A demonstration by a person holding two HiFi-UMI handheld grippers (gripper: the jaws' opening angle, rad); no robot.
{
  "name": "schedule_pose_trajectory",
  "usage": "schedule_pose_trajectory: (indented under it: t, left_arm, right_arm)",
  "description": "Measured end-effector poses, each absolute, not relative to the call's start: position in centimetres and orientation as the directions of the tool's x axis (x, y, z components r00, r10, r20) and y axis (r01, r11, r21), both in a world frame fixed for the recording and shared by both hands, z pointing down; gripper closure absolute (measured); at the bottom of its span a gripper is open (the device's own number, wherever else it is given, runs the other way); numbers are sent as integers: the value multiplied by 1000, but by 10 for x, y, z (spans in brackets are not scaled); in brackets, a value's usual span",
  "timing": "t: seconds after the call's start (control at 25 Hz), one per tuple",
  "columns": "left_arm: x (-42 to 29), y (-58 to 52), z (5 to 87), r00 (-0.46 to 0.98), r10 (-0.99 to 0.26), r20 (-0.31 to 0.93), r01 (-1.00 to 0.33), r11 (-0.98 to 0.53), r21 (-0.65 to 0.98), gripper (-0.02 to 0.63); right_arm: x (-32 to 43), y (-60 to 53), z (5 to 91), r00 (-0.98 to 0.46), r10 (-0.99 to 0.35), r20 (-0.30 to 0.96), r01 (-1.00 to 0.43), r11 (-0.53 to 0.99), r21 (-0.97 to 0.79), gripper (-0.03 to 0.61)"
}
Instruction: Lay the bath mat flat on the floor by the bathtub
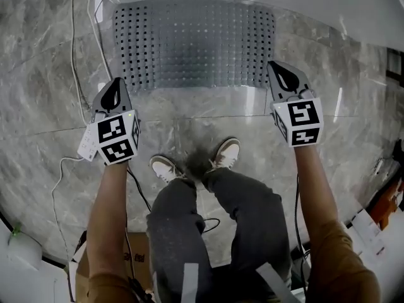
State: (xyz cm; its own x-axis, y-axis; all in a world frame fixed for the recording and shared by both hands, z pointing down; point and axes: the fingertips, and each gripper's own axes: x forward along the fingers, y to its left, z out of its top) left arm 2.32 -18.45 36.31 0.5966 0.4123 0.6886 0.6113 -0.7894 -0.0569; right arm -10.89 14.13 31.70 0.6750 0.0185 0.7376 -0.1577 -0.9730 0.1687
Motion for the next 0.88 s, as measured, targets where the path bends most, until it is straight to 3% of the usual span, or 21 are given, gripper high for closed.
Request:
schedule_pose_trajectory:
  t: [0.52, 0.88]
  left_arm:
    - [-8, -169, 276, 563, 448, 694, 657, -753, -47, 609]
    - [6, -146, 199, 569, 466, 678, 687, -722, -79, 609]
  right_arm:
    - [-135, 142, 230, 658, 31, 752, -105, -986, 132, 574]
    - [-124, 157, 156, 678, 38, 734, -97, -985, 140, 574]
